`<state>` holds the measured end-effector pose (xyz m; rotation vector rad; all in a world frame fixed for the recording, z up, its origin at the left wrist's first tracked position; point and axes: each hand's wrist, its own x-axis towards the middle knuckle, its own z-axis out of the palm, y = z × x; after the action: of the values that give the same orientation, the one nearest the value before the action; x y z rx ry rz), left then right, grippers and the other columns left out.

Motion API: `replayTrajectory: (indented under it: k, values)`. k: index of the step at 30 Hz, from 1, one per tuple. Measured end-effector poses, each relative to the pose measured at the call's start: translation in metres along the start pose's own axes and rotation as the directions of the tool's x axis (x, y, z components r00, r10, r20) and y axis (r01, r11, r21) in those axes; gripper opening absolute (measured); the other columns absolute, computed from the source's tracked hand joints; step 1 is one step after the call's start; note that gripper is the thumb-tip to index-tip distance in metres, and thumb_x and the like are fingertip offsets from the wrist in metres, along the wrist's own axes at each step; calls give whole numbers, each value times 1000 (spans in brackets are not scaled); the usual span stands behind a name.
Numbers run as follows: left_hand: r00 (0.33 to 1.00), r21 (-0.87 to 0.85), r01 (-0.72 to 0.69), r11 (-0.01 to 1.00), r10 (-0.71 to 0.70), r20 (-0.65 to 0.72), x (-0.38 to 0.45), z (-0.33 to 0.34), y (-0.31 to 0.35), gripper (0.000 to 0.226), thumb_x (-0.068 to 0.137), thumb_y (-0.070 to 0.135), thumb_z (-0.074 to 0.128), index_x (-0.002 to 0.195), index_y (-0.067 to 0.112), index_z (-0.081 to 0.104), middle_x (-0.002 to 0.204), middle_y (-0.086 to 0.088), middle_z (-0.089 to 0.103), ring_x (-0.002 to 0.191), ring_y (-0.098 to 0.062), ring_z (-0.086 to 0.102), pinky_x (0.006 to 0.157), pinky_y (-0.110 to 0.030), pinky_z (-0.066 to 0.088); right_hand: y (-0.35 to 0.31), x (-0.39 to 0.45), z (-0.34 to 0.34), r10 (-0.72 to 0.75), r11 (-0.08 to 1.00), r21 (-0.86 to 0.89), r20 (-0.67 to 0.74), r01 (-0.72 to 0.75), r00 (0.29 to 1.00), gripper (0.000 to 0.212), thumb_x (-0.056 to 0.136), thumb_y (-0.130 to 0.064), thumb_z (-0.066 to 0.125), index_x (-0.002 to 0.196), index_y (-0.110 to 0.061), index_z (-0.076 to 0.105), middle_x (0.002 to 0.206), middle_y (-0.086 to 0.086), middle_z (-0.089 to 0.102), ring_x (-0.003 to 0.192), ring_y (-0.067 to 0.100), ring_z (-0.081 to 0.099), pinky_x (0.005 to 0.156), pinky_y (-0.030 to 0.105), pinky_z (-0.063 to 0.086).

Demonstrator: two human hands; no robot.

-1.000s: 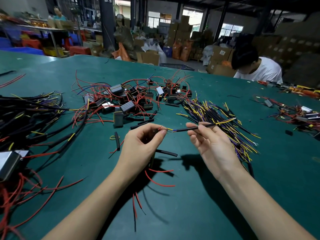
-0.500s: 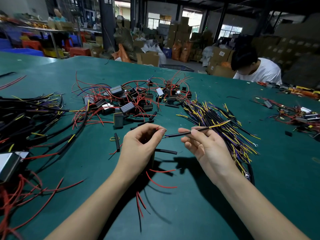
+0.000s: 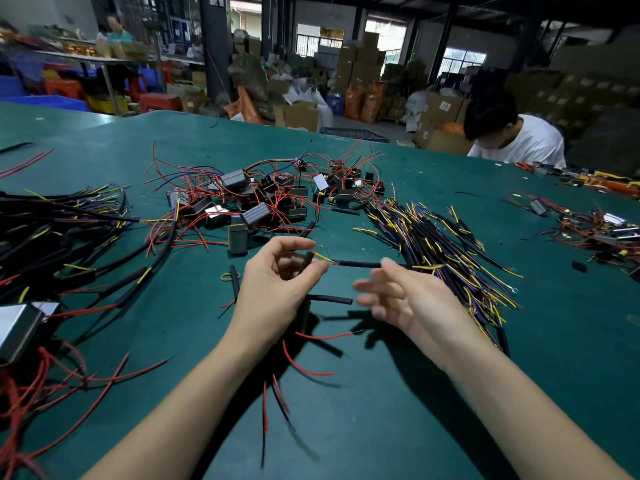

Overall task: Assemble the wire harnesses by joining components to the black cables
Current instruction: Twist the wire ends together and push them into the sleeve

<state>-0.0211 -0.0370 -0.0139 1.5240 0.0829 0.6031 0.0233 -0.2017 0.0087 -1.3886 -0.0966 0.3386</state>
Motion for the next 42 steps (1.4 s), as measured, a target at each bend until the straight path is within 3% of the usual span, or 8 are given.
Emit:
replayTrajectory:
  k: [3, 6, 9, 18, 22, 28, 38, 42]
  values:
    - [1000, -12, 19, 1000, -19, -11, 0, 0, 0, 20, 81, 9, 73, 93, 18, 61, 83, -11, 70, 74, -13, 59, 76, -26, 48, 7, 0, -4, -272, 800, -564, -42, 202, 961, 28, 93, -26, 60, 73, -8, 64, 59, 3, 68, 44, 9, 53, 49, 23, 41]
    - [999, 0, 24, 1000, -24, 33, -1, 1, -1, 21, 81, 7, 72, 94, 17, 59, 77, -1, 71, 73, -14, 60, 79, -29, 48, 6, -2, 3, -604, 531, -652, 157, 542, 781, 9, 86, -15, 68, 77, -16, 69, 71, -7, 68, 67, 2, 57, 66, 13, 40]
    - [996, 1, 26, 1000, -26, 89, -1, 0, -1, 24, 82, 6, 71, 97, 18, 55, 77, 3, 74, 75, -12, 64, 81, -28, 50, 5, 1, 10, -620, 389, -616, 375, 685, 689, 16, 83, -5, 69, 87, -20, 72, 87, -11, 68, 88, 6, 59, 77, 8, 35]
    - [992, 42, 20, 999, -25, 121, 0, -1, -2, 35, 80, 12, 75, 98, 27, 49, 83, -5, 74, 74, -18, 62, 78, -36, 47, 4, 14, 7, -601, 350, -617, 429, 705, 674, 10, 81, -8, 73, 81, -17, 71, 74, -3, 64, 71, 11, 57, 73, 28, 47]
    - [998, 102, -24, 995, 17, 65, -2, 1, -1, 35, 71, 22, 72, 92, 27, 46, 79, -8, 72, 70, -21, 61, 74, -41, 48, 4, 14, 10, -589, 303, -663, 435, 685, 681, 7, 83, -10, 70, 81, -16, 71, 74, -2, 62, 70, 8, 52, 69, 20, 42]
    - [993, 184, -91, 979, 76, 90, -4, 3, -2, 27, 76, 9, 70, 87, 21, 48, 66, 9, 63, 60, -13, 51, 66, -35, 44, 4, 12, 11, -548, 443, -654, 343, 613, 763, 11, 82, -7, 70, 75, -16, 68, 74, -7, 59, 68, 5, 52, 65, 14, 39]
    - [988, 183, -91, 979, 65, 143, -4, 1, 6, 18, 82, 0, 63, 92, 14, 58, 74, 1, 62, 64, -9, 52, 65, -20, 43, 7, 14, 2, -546, 546, -613, 257, 571, 798, 16, 81, -5, 69, 70, -15, 66, 70, -10, 58, 59, 2, 49, 59, 11, 35]
    - [981, 128, -100, 987, 76, 178, -5, 3, 7, 9, 86, 8, 66, 93, 11, 61, 70, 11, 58, 61, -1, 49, 61, -12, 39, 10, 9, 3, -567, 560, -568, 269, 603, 779, 17, 83, -8, 69, 72, -20, 66, 74, -11, 60, 66, 6, 53, 66, 28, 43]
